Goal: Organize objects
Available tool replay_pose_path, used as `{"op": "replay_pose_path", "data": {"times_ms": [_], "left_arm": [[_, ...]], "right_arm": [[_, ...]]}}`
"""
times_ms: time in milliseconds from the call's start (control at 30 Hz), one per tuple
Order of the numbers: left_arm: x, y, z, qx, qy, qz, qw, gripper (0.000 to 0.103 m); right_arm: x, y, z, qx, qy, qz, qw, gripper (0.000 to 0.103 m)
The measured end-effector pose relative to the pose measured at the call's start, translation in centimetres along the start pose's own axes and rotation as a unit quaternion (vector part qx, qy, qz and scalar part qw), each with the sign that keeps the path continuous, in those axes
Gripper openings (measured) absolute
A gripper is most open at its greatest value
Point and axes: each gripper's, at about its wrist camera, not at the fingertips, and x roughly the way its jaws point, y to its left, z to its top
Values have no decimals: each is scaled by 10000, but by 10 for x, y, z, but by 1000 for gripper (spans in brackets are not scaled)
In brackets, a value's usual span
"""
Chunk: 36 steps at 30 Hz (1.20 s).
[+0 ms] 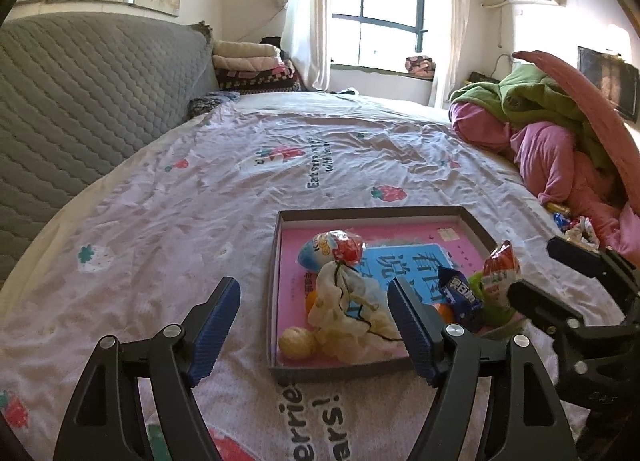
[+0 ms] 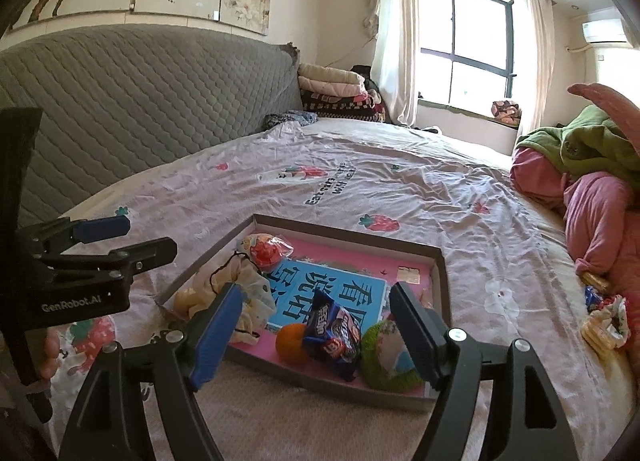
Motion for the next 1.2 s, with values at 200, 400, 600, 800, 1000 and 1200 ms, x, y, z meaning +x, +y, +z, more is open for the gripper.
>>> {"op": "replay_pose_path", "data": {"times_ms": [200, 400, 600, 800, 1000, 1200], "left_arm": [[-11, -7, -19, -24, 170, 74, 9998, 77], [-17, -10, -37, -78, 259, 124, 9996, 77], [-24, -18, -50, -32, 301, 52, 9995, 77], [-31, -21, -63, -116, 306, 149, 9994, 77], [-33, -22, -72, -121, 417, 82, 9990, 77], [-40, -22, -75, -178, 243, 51, 9995, 77]], "right_arm": [[-18, -3, -7, 68, -30, -65, 10000, 77], [-23, 1, -21, 31, 131, -109, 9999, 77], [-23, 8, -37, 45, 274, -127, 9995, 77], [-29, 13, -49, 213, 309, -112, 9992, 77], [-35, 13, -56, 377, 246, -185, 9988, 77], [-42, 11, -61, 441, 39, -298, 9986, 77]]}}
